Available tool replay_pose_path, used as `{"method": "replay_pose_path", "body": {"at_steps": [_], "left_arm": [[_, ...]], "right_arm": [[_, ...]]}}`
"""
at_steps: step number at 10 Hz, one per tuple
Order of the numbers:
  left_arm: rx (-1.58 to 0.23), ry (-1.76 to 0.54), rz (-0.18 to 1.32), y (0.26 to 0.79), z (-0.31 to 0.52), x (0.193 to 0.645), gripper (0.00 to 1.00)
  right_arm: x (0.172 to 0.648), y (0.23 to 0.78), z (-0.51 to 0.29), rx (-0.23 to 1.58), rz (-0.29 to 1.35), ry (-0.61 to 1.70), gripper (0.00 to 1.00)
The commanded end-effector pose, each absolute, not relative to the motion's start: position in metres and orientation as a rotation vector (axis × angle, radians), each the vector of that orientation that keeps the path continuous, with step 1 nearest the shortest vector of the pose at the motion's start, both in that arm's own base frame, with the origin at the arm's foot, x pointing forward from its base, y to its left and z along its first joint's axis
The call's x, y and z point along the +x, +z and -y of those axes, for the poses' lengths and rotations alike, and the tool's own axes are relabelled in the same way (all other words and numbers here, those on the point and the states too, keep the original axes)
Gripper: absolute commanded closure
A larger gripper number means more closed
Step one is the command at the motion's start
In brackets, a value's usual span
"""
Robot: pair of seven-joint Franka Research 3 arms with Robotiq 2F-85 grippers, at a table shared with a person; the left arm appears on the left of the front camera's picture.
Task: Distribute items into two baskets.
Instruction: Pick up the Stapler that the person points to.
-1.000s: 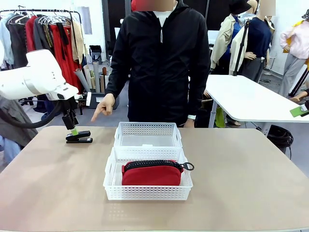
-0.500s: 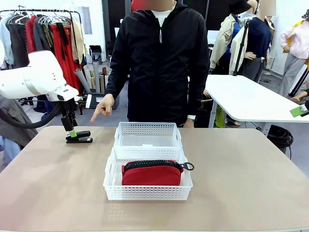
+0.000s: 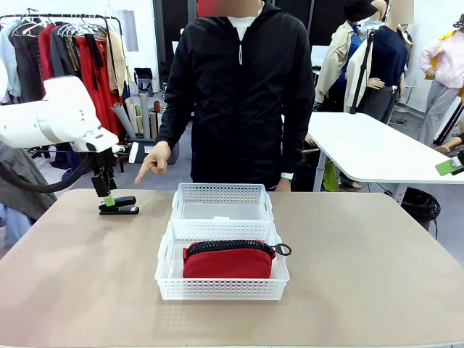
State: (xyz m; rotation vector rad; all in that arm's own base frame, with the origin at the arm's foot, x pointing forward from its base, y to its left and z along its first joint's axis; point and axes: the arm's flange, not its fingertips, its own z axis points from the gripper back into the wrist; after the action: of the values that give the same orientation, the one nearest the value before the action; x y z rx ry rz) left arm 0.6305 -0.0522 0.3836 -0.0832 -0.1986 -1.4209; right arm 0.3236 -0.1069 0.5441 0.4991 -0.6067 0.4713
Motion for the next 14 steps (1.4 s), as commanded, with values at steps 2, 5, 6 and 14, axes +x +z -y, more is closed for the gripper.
{"method": "replay_pose_path", "body": {"at_steps": [2,5,6,14], "left_arm": [[-0.042,-1.544,0.269,0.38,0.052,0.633,0.0],[-0.023,-1.577,0.233,0.366,0.054,0.643,0.0],[-0.01,-1.586,0.224,0.362,0.055,0.647,0.0],[-0.02,-1.631,0.132,0.333,0.054,0.685,0.0]], "right_arm": [[0.324,0.545,0.107,0.5,0.607,0.465,0.0],[0.324,0.545,0.107,0.5,0.607,0.465,0.0],[0.324,0.545,0.107,0.5,0.607,0.465,0.0],[0.324,0.545,0.107,0.5,0.607,0.465,0.0]]}}
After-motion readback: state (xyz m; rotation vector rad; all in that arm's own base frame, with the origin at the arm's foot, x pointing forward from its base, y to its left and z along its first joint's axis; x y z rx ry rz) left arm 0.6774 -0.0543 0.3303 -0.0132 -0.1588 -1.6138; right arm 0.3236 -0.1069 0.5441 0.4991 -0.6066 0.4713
